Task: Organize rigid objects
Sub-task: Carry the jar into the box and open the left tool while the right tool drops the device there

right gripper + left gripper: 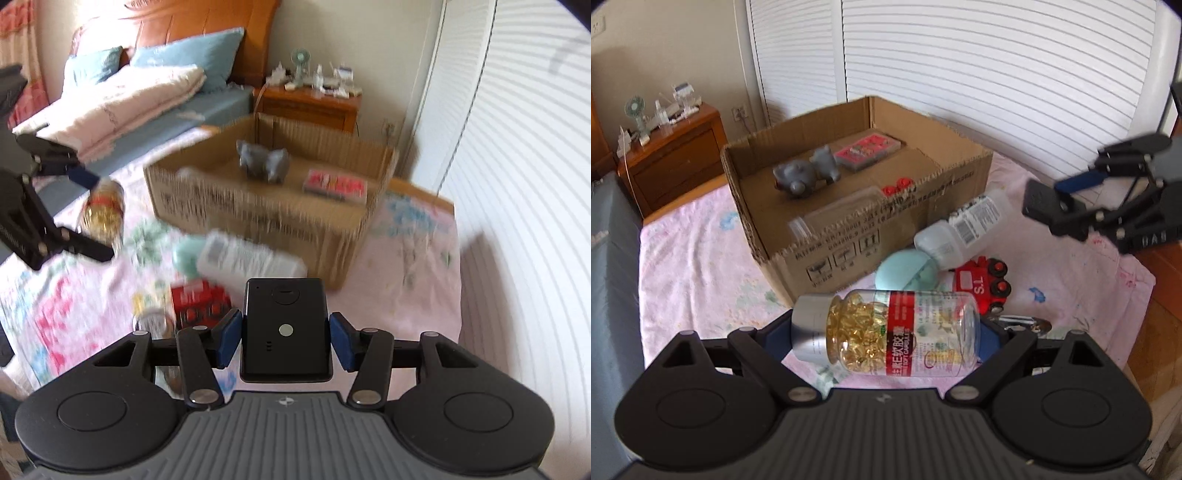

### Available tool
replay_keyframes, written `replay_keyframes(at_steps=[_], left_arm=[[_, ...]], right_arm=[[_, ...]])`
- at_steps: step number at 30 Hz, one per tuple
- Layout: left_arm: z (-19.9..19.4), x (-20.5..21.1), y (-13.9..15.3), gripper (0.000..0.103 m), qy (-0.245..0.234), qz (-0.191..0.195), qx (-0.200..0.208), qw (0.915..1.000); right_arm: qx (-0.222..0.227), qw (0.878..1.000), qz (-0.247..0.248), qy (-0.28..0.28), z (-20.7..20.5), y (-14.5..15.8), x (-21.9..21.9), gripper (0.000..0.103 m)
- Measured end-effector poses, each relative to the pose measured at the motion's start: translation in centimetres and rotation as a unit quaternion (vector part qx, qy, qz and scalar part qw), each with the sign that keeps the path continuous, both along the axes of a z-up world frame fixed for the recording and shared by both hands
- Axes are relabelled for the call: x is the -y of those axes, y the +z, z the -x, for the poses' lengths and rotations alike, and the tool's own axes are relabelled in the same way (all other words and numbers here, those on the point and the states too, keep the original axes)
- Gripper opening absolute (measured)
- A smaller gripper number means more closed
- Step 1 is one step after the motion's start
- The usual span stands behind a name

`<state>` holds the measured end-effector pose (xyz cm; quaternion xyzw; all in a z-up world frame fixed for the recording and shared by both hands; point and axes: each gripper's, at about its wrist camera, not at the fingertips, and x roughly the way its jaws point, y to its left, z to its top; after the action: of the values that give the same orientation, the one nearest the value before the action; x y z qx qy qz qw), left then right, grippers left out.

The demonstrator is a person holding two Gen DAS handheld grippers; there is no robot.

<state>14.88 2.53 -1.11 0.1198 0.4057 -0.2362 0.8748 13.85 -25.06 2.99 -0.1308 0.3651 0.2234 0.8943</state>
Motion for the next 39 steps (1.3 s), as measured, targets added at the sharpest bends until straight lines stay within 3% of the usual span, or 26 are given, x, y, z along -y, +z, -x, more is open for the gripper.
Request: replay_keyframes(at_steps=[10,20,25,29,31,34,39], left_arm=[[-1.3,-0.9,2.7,0.093,0.012,-0.002,0.042,0.9991],[-3.5,-1.4,3.8,0.093,0.025,-0.003,0.059,0.998],[-4.6,-1.1,3.9,0.093,0.023,-0.008,0.062,0.9977],[-5.9,-0.9,4.1,0.093,0.025,-0.01,0.064,0.9976],[-6.8,-0.7,4.2,0.093,0.026,-0.011,0.064,0.9976],[-8.3,-0.3,4.2,0.093,0.029,-0.011,0.061,0.9977],[-11.2,0.4,3.7,0.093,0.042,-0.003,0.044,0.9982]], right_arm=[[0.048,0.999,-0.011,0.012,-5.9,3.9,-2.2,0.057],[0.018,1.0,-0.002,-0.005,-13.0,1.5,-5.0,0.057],[0.013,1.0,-0.009,-0.026,-14.4,0.2,-5.1,0.058],[0.026,0.999,-0.022,-0.042,-14.5,0.4,-4.8,0.09],[0.033,0.998,-0.024,-0.04,-14.2,0.8,-4.7,0.097],[0.039,0.998,-0.021,-0.046,-13.5,1.4,-4.6,0.103],[0.038,0.997,-0.018,-0.057,-12.5,2.0,-4.2,0.103]])
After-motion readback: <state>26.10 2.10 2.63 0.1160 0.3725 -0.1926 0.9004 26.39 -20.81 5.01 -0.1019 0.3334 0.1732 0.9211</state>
